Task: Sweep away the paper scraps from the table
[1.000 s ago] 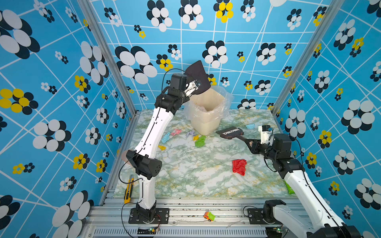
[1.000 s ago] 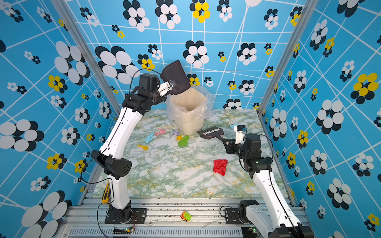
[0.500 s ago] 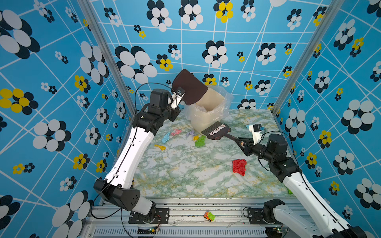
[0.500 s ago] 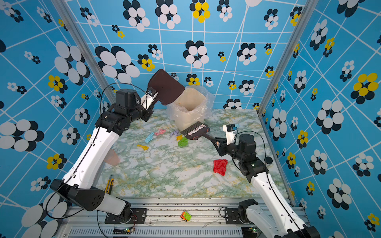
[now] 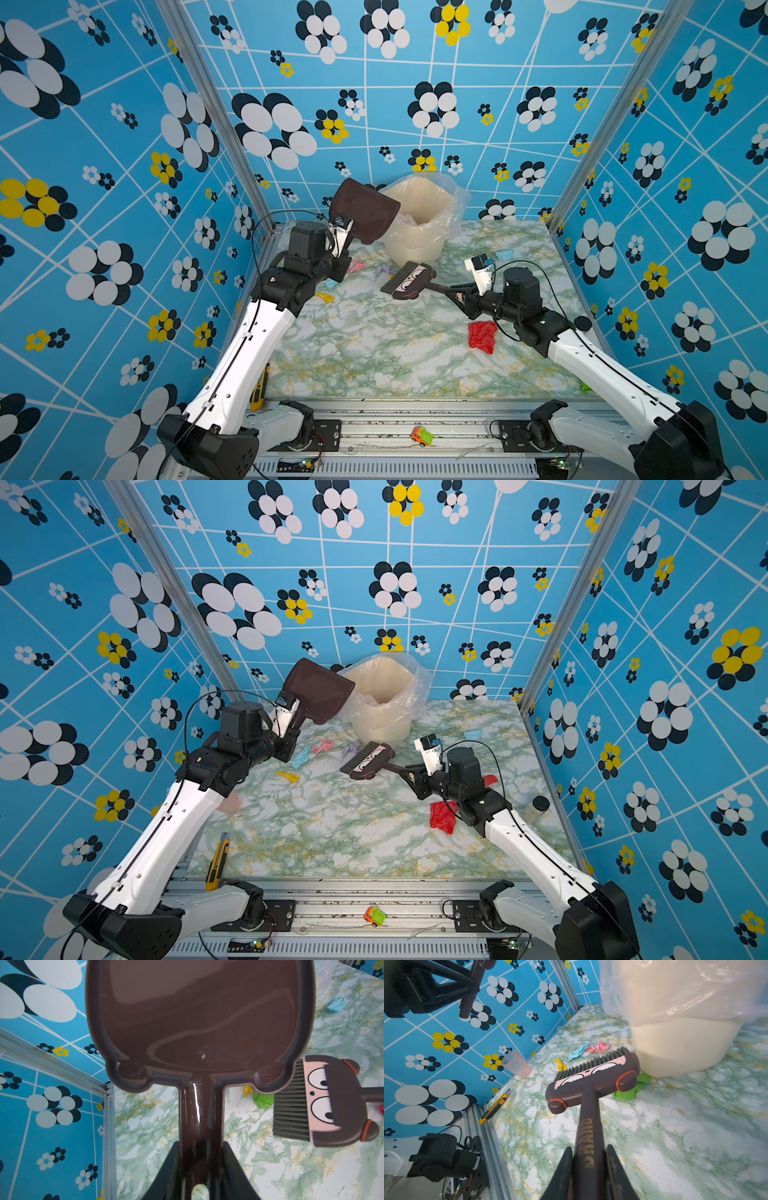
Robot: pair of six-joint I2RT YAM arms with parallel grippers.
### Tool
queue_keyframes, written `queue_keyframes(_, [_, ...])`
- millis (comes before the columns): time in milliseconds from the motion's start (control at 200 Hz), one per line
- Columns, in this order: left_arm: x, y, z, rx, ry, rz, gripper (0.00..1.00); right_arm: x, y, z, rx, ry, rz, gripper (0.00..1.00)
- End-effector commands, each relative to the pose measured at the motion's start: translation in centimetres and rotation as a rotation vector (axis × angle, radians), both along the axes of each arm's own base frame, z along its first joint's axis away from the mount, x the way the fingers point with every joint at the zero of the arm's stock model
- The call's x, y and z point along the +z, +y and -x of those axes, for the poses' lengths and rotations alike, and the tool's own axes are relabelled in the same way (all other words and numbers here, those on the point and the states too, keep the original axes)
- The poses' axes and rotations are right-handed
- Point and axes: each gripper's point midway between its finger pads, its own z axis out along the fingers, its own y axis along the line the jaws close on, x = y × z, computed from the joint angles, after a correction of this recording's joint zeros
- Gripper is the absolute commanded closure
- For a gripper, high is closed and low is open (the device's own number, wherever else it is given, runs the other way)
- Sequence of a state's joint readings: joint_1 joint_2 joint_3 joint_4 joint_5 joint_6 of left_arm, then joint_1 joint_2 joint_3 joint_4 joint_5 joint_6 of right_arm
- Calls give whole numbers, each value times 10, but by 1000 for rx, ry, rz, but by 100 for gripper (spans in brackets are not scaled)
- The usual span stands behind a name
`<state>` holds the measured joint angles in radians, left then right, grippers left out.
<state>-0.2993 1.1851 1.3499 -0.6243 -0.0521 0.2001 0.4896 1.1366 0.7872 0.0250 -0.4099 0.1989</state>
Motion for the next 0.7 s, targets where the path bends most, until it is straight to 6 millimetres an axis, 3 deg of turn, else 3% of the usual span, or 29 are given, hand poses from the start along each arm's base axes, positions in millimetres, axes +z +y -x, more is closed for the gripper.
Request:
queue_keyframes(0, [-6,16,8,89,18,75,100,37,24,-11,30,-160,-34,100])
queue_keyframes(205, [-30,36,23,179,64,186,100,30,71,-24,80,-204,-28,100])
queue_keyframes(430, [-50,55,29,251,106,265,100,17,136,-43,117,-232,-34,100])
queue_keyframes(695, [-54,62,32,257,122,289,100,-20,209,-69,160,-204,-8,100])
